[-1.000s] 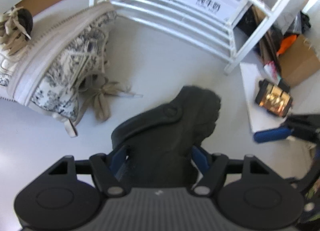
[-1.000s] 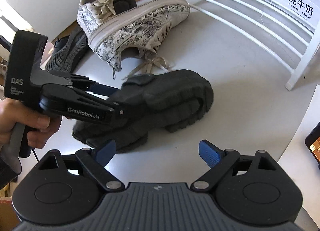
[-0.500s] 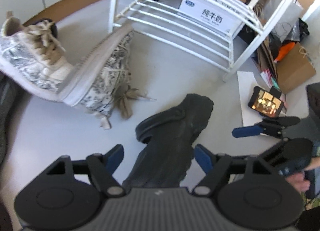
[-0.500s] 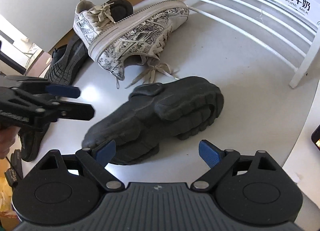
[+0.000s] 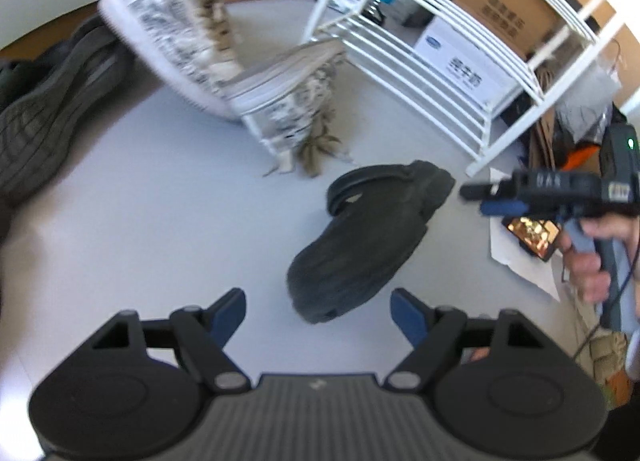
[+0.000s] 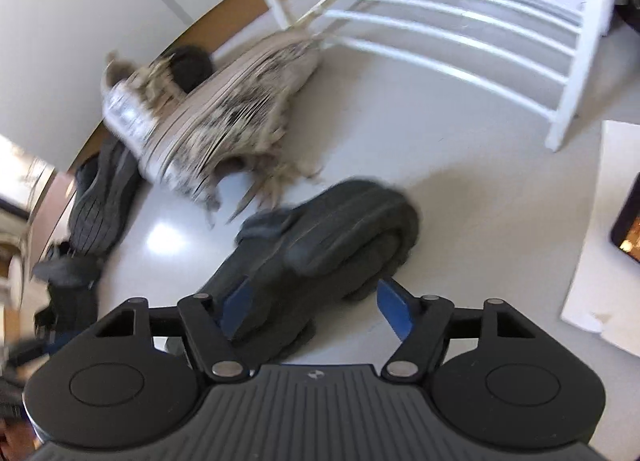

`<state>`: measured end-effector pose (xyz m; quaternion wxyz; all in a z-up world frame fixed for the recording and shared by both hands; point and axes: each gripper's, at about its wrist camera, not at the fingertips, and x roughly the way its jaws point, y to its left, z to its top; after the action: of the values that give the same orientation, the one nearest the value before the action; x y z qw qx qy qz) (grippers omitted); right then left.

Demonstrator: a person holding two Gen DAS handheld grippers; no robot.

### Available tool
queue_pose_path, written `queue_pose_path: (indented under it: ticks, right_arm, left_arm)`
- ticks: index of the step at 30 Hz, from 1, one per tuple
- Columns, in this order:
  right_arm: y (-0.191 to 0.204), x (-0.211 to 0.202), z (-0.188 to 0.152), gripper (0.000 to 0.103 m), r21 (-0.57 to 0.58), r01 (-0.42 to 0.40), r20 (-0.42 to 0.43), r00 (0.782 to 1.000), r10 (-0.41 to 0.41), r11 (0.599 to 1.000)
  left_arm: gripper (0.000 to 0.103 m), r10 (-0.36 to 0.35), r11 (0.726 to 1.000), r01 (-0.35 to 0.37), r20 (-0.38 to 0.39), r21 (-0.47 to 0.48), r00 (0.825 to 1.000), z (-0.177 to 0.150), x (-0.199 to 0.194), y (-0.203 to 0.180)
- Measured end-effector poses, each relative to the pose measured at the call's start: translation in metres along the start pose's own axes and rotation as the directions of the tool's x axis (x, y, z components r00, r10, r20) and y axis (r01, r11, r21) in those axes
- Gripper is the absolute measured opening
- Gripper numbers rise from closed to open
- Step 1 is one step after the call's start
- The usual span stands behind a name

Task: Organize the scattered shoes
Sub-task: 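Lift the black clog with the left tool and carry it toward the rack, then grasp the black clog with the right tool while the left tool releases it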

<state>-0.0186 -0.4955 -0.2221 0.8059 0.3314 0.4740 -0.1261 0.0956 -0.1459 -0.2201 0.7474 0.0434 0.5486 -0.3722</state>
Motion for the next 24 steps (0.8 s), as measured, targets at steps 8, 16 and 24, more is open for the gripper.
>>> queue_pose_path:
  ticks: [8,16,24]
  right_arm:
    - [-0.007,0.024,0.01,0.073,0.111,-0.011,-0.008,1.0,0.012,0.994]
    - [-0.011,0.034,0.012,0.073,0.134,0.046,0.021,0.999,-0.049,0.99]
    - [-0.024,0.042,0.012,0.073,0.135,0.034,0.024,0.999,-0.038,0.99]
  left_arm:
    - [0.082,-0.013,0.997,0.013,-0.005,-0.077,1.0,-0.016,-0.004,0.032]
    - [0.083,-0.004,0.999,0.004,-0.008,-0.036,1.0,-0.016,0.0,0.029]
    - [0.083,-0.01,1.0,0.01,-0.022,-0.004,1.0,-0.019,0.005,0.021]
